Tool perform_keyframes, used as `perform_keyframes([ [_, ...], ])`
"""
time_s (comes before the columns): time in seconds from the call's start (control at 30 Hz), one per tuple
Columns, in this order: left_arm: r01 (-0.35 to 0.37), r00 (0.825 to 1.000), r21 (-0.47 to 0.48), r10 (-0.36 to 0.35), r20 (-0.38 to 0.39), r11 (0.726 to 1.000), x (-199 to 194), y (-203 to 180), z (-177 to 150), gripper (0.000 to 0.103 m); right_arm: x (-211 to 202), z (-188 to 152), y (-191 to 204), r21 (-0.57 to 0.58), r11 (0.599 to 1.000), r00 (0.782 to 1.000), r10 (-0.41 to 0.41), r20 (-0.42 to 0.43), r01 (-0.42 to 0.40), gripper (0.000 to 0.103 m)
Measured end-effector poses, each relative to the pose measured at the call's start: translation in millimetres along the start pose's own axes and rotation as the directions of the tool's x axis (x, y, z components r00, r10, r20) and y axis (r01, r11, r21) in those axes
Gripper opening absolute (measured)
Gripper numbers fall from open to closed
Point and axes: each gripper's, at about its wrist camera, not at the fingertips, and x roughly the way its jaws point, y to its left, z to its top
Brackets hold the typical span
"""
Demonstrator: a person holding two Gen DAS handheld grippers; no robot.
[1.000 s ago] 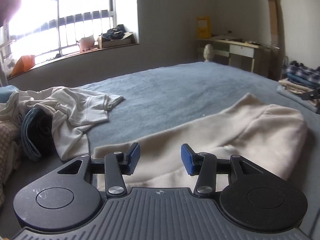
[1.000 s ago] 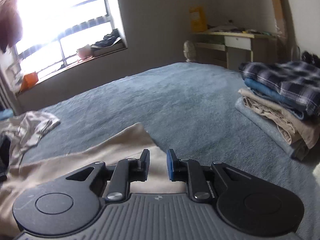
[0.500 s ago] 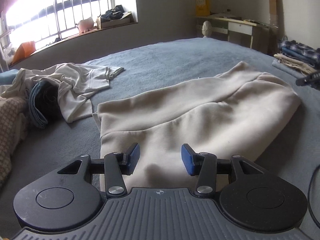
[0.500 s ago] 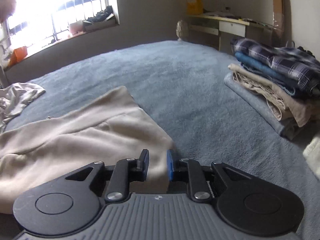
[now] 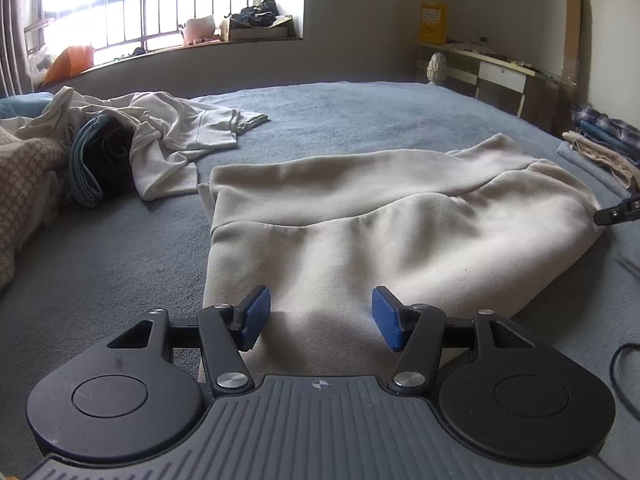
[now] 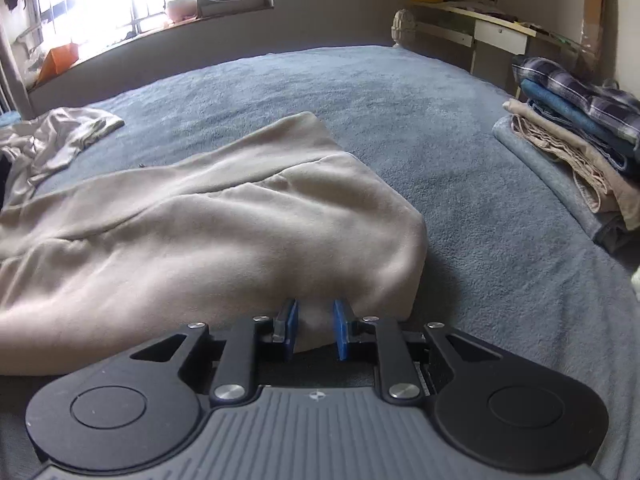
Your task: Fold clothes
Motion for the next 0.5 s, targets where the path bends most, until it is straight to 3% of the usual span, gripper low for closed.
perform_keyframes([
  [0.17, 0.007, 0.999, -0.013, -0.007, 0.041, 1.000, -21, -3, 5, 0.057, -39, -7, 27, 0.021, 0.993, 0.992, 0.112, 0.063, -0.113, 0.021],
  [0.27, -0.030, 0.999, 0.006, 0.030, -0.022, 1.000, -11, -8, 2, 0.058, -44, -7, 56, -0.038, 0.986, 0.984, 0.166, 0.071, -0.163, 0.021],
  [0.33, -0.050, 0.995, -0.014, 0.049, -0.083, 0.999, 0, -5, -6, 0.058, -36, -6, 75, -0.087, 0.980, 0.982, 0.182, 0.057, -0.177, 0.021],
  [0.4, -0.037, 0.996, -0.077, 0.030, -0.085, 0.996, 3, 2, -12, 0.059, -20, -6, 89, -0.112, 0.976, 0.982, 0.189, 0.025, -0.185, 0.021],
  [0.5, -0.031, 0.996, -0.118, 0.020, -0.087, 0.993, 3, 7, -15, 0.065, 18, -18, 97, -0.140, 0.979, 0.988, 0.137, -0.073, -0.147, 0.023],
])
